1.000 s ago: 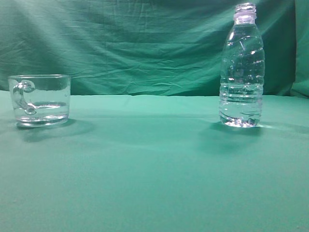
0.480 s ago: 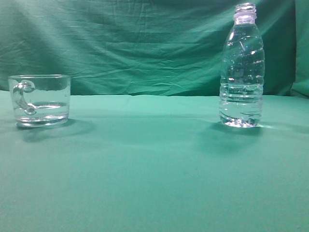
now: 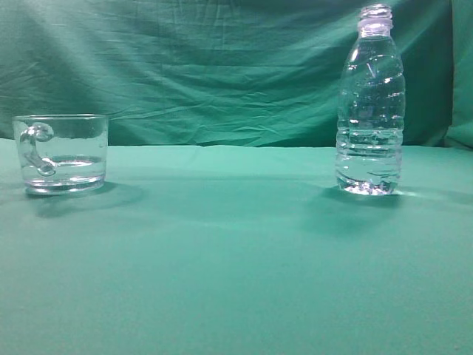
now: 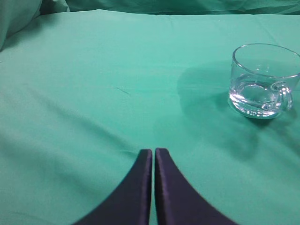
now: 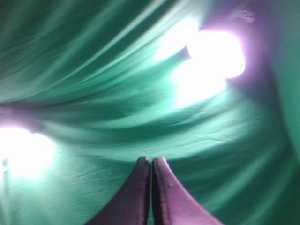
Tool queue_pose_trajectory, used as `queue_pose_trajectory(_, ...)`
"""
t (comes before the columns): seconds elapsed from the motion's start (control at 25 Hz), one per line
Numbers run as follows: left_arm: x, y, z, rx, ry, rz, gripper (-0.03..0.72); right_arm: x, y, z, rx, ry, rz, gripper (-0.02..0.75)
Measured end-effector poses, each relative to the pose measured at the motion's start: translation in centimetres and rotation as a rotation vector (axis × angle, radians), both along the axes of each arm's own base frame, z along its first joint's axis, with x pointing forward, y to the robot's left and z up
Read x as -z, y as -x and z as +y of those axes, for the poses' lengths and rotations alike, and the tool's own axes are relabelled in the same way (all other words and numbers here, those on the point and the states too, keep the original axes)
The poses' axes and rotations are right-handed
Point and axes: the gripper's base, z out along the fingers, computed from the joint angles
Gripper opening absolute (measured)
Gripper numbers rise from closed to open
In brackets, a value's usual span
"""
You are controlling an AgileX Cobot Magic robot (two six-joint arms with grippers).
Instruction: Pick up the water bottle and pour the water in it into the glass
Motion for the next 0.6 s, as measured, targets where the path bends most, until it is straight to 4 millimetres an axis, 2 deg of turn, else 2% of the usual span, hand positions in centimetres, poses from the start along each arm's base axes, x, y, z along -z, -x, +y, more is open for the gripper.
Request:
queue_pose_trajectory(0.08, 0.0, 0.0, 0.0, 0.000, 0.000, 0.000, 0.000, 0.7, -0.4, -1.1, 0.108, -0.054, 0.085, 0.000)
queue_pose_trajectory(0.2, 0.0, 0.0, 0.0, 0.000, 0.000, 0.000, 0.000, 2.2, -0.8, -1.7, 0.225, 0.076, 0.247, 0.000)
queue_pose_trajectory(0.4, 0.0, 0.0, 0.0, 0.000, 0.000, 0.000, 0.000, 4.6, 0.0, -1.1, 0.207, 0.382, 0.442, 0.000)
queue_pose_trajectory(0.52, 0.0, 0.0, 0.0, 0.000, 0.000, 0.000, 0.000, 6.6, 1.1, -1.0, 0.192, 0.434, 0.455, 0.000)
queue_pose_trajectory(0.6, 0.0, 0.0, 0.0, 0.000, 0.000, 0.000, 0.000, 8.8, 1.4, -1.0, 0.185, 0.444, 0.481, 0.000)
